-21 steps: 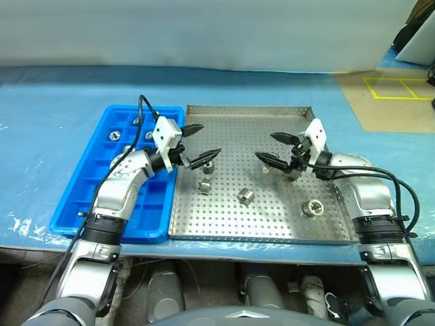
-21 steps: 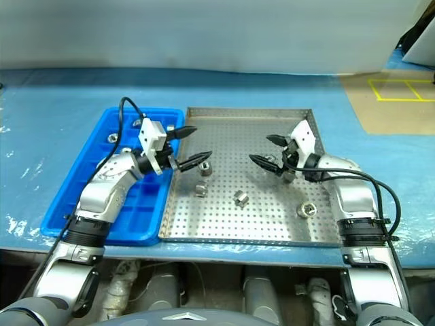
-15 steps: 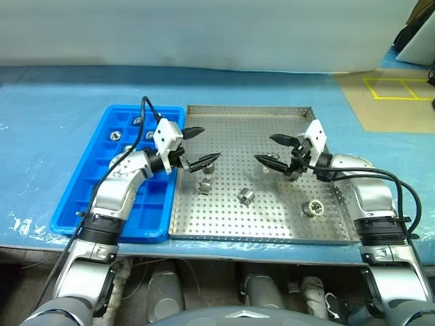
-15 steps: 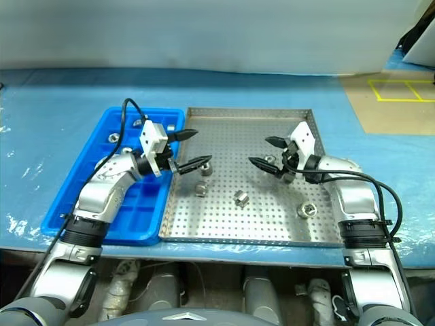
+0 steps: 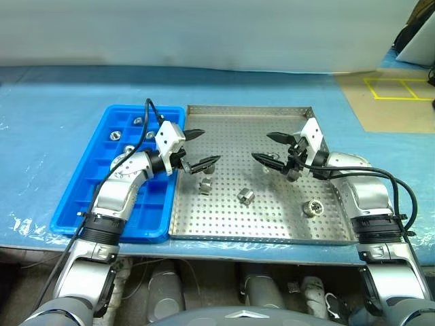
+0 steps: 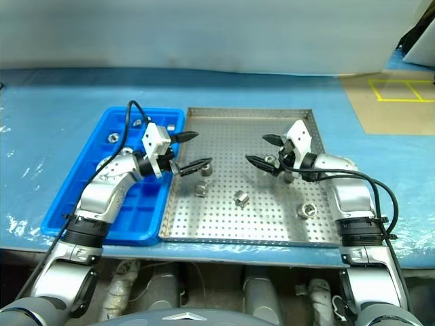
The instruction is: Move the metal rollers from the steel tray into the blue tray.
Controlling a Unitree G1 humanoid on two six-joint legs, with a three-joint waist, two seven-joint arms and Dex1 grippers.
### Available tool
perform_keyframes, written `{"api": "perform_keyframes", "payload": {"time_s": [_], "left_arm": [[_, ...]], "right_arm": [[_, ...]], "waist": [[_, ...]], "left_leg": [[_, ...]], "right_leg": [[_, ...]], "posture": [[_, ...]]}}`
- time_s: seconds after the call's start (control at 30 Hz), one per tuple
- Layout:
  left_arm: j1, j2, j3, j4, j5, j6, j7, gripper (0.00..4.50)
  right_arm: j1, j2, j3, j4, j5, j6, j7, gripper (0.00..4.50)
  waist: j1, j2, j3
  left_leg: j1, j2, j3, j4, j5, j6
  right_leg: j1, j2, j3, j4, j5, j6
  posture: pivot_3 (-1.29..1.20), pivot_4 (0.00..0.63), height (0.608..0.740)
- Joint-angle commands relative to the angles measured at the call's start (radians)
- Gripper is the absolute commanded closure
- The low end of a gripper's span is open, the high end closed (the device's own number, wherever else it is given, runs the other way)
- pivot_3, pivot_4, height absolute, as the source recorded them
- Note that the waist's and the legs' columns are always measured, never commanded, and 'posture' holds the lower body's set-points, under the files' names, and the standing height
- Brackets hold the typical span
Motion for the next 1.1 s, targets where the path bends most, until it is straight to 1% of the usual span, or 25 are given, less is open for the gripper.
{"api": "perform_keyframes", "payload": {"time_s": [0.03, 0.2, 0.43, 0.5, 0.7, 0.8, 0.9, 1.1], "left_arm": [[-0.005, -0.005, -0.001, -0.013, 0.009, -0.026, 0.010, 0.00], [-0.031, -0.003, -0.020, 0.026, 0.056, -0.033, 0.026, 0.00], [-0.128, -0.008, -0.068, 0.148, 0.136, -0.004, 0.033, 0.00], [-0.170, -0.020, -0.070, 0.189, 0.140, -0.007, 0.029, 0.00], [-0.272, -0.037, -0.092, 0.296, 0.164, -0.021, -0.006, 0.00], [-0.307, -0.036, -0.121, 0.373, 0.201, -0.034, -0.028, 0.00], [-0.335, -0.031, -0.146, 0.443, 0.237, -0.050, -0.045, 0.00], [-0.357, -0.036, -0.184, 0.505, 0.280, -0.046, -0.100, 0.00]], "right_arm": [[-0.027, 0.000, 0.004, 0.003, -0.003, -0.033, 0.002, 0.04], [-0.039, 0.006, 0.011, 0.025, -0.011, -0.050, 0.000, 0.04], [-0.035, 0.010, 0.019, 0.036, -0.021, -0.068, -0.007, 0.04], [-0.032, 0.012, 0.019, 0.034, -0.021, -0.066, -0.008, 0.04], [-0.014, 0.015, 0.016, 0.014, -0.018, -0.059, -0.013, 0.04], [-0.009, 0.015, 0.015, 0.013, -0.019, -0.060, -0.017, 0.04], [-0.006, 0.013, 0.014, 0.010, -0.019, -0.059, -0.022, 0.04], [0.010, 0.010, 0.010, -0.002, -0.019, -0.057, -0.032, 0.04]], "waist": [[0.000, 0.000, 0.000], [0.000, 0.000, 0.000], [0.000, 0.000, 0.000], [0.000, 0.000, 0.000], [0.001, 0.000, 0.000], [-0.001, 0.000, 0.000], [-0.001, 0.000, 0.000], [0.000, 0.000, 0.000]], "left_leg": [[0.000, 0.000, 0.000, 0.000, 0.000, 0.000], [0.000, 0.000, 0.000, 0.000, 0.000, 0.000], [0.000, 0.000, 0.000, 0.000, 0.000, 0.000], [0.000, 0.000, 0.000, 0.000, 0.000, 0.000], [0.000, 0.000, 0.000, 0.000, 0.001, 0.001], [0.000, -0.001, 0.000, 0.001, 0.001, 0.001], [0.000, -0.001, 0.000, 0.001, 0.001, 0.001], [0.000, -0.001, 0.000, 0.001, 0.001, 0.001]], "right_leg": [[0.000, 0.000, 0.000, 0.000, 0.000, 0.000], [0.000, 0.000, 0.000, 0.000, 0.000, 0.000], [0.000, 0.000, 0.000, 0.000, 0.000, 0.000], [0.000, 0.000, 0.000, 0.000, 0.000, 0.000], [0.001, 0.000, 0.000, 0.001, 0.000, 0.000], [0.001, 0.000, 0.000, 0.001, 0.000, 0.000], [0.001, 0.000, 0.000, 0.001, 0.000, 0.000], [0.001, 0.000, 0.000, 0.001, 0.000, 0.000]], "posture": [[-0.12, 0.150, 0.740], [-0.12, 0.150, 0.740], [-0.13, 0.150, 0.740], [-0.14, 0.150, 0.740], [-0.15, 0.150, 0.740], [-0.17, 0.150, 0.740], [-0.17, 0.150, 0.740], [-0.18, 0.150, 0.740]]}}
